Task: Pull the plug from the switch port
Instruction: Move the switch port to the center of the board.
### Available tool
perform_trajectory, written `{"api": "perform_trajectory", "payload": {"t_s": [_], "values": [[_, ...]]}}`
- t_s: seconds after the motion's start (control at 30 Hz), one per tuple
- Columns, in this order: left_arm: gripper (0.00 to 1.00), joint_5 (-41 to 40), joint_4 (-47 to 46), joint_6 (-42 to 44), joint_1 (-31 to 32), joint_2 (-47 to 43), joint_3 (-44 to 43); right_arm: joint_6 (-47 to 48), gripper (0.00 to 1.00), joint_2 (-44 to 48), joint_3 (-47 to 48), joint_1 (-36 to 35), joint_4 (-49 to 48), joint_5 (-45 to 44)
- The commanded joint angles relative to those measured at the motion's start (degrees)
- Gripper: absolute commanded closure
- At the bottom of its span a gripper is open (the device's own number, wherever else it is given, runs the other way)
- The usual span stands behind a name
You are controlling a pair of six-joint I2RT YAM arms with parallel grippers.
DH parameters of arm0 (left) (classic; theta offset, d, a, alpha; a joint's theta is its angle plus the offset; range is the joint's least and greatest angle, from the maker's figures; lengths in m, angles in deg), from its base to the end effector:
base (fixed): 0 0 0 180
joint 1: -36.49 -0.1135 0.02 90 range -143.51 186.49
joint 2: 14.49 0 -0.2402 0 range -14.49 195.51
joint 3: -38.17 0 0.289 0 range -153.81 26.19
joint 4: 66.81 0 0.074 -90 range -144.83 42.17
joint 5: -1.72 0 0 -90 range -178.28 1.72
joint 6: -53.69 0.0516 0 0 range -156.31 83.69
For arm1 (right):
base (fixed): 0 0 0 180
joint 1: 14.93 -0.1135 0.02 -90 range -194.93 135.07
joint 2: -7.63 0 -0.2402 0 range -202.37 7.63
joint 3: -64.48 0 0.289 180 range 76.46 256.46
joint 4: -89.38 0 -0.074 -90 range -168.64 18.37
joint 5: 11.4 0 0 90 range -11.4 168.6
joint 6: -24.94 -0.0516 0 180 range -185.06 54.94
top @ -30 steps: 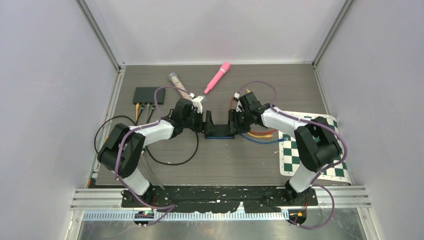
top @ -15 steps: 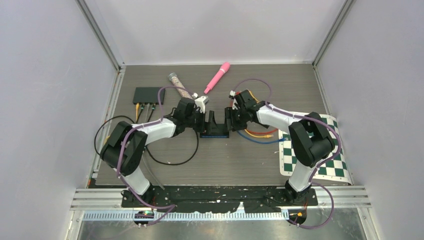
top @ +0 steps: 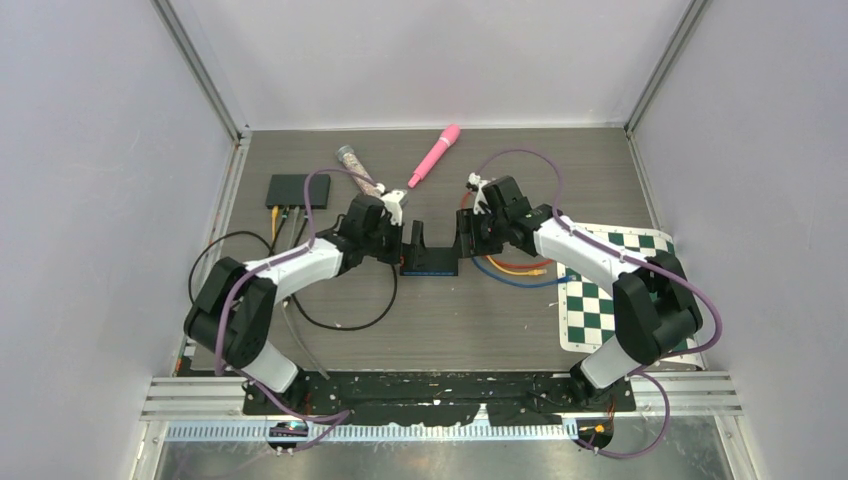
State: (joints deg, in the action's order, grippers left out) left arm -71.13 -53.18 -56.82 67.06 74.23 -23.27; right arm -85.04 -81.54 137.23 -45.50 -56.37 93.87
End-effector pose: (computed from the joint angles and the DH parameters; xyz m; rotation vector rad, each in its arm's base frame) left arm 0.3063 -0.1986 0.1404 0.3709 2.3498 -0.7902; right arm 0.3135 0.2010 0.1762 -0.3561 2.5214 0.6964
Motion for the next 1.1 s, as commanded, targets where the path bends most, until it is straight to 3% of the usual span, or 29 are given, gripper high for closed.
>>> {"api": "perform_trajectory", "payload": {"t_s": [0.0,0.77,0.9,1.07], "values": [[0.04,2.6,2.0,-0.7,-0.3,3.9,-1.8,-0.8,0.44,1.3,-1.8,0.0,-1.7,0.6],[0.1,10.2,-7.7,-7.2,1.2,8.1,-2.1,-2.3,0.44,0.1,-4.8,0.0,-3.5,-0.7],[0.02,2.4,-5.5,-6.8,1.0,2.7,0.6,-2.4,0.44,0.8,-5.0,0.0,-3.4,-1.3],[0.01,-11.8,3.3,-3.9,-1.8,-10.9,5.5,-2.3,0.43,2.0,-5.4,-0.1,-3.4,-1.2]]}}
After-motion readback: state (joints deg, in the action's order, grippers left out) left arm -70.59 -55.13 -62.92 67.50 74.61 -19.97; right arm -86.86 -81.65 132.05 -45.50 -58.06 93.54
